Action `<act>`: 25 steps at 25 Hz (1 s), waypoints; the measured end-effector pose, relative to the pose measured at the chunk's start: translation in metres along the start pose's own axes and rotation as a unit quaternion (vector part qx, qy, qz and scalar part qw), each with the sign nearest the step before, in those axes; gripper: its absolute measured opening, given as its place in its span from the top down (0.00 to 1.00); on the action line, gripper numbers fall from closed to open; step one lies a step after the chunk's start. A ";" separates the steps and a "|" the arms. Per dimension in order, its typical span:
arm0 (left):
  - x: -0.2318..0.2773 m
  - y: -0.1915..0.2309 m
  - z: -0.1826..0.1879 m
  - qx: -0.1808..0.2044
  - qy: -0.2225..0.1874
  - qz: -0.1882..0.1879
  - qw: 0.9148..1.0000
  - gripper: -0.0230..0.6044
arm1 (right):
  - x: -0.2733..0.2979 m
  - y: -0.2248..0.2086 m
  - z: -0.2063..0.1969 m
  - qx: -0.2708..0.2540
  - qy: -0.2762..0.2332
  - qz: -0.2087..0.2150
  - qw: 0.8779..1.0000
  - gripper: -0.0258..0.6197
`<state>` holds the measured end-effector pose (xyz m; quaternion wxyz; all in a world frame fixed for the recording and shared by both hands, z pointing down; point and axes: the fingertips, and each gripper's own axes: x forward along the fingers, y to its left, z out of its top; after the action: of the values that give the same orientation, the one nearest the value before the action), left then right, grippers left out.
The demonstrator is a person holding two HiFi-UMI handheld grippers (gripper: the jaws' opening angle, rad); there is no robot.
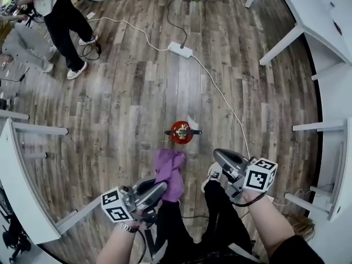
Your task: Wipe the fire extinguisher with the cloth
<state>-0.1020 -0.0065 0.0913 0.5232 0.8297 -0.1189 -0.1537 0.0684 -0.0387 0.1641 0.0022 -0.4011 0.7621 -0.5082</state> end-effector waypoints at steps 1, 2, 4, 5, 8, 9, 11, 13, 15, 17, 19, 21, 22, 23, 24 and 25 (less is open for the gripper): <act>0.001 -0.017 0.002 -0.005 0.002 -0.005 1.000 0.89 | -0.009 0.016 0.003 -0.001 -0.003 0.001 1.000 0.95; 0.002 -0.035 0.004 -0.010 0.006 -0.011 1.000 0.89 | -0.018 0.033 0.007 0.001 -0.005 0.002 1.000 0.95; 0.001 -0.073 0.001 -0.016 0.020 -0.020 0.999 0.89 | -0.041 0.067 0.006 0.011 -0.010 0.002 1.000 0.95; -0.002 -0.090 -0.001 -0.015 0.030 -0.021 0.999 0.89 | -0.052 0.084 0.003 0.014 -0.014 0.001 1.000 0.95; -0.016 -0.123 0.014 0.015 0.054 -0.037 0.998 0.89 | -0.063 0.125 0.006 0.001 -0.056 0.003 0.998 0.95; -0.021 -0.132 0.020 0.024 0.061 -0.046 0.997 0.89 | -0.064 0.138 0.008 -0.005 -0.072 0.006 0.997 0.95; -0.031 -0.155 0.024 0.026 0.078 -0.063 0.995 0.89 | -0.070 0.168 0.003 -0.014 -0.090 0.009 0.996 0.95; -0.036 -0.179 0.022 0.026 0.095 -0.078 0.992 0.89 | -0.078 0.197 -0.005 -0.032 -0.094 0.009 0.995 0.95; -0.036 -0.197 0.017 0.032 0.110 -0.091 0.989 0.89 | -0.086 0.219 -0.011 -0.050 -0.093 0.014 0.994 0.95; -0.039 -0.210 0.008 0.037 0.119 -0.097 0.987 0.89 | -0.095 0.232 -0.023 -0.056 -0.091 0.022 0.994 0.95; -0.043 -0.222 -0.003 0.035 0.121 -0.104 0.987 0.89 | -0.105 0.239 -0.035 -0.062 -0.090 0.024 0.994 0.95; -0.049 -0.234 -0.016 0.037 0.126 -0.107 0.986 0.89 | -0.116 0.247 -0.042 -0.069 -0.090 0.021 0.993 0.95; -0.052 -0.239 -0.022 0.038 0.127 -0.106 0.985 0.89 | -0.122 0.250 -0.046 -0.072 -0.091 0.021 0.993 0.95; -0.055 -0.244 -0.029 0.038 0.128 -0.105 0.985 0.89 | -0.128 0.254 -0.049 -0.073 -0.092 0.022 0.993 0.95; -0.058 -0.249 -0.037 0.037 0.127 -0.104 0.986 0.89 | -0.135 0.257 -0.054 -0.073 -0.092 0.024 0.993 0.95; -0.060 -0.253 -0.044 0.037 0.124 -0.102 0.986 0.89 | -0.142 0.260 -0.060 -0.073 -0.090 0.026 0.993 0.95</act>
<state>-0.1314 0.1593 -0.1120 0.4841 0.8692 0.0265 -0.0973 -0.0181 0.1371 -0.0658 0.0546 -0.4245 0.8040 -0.4129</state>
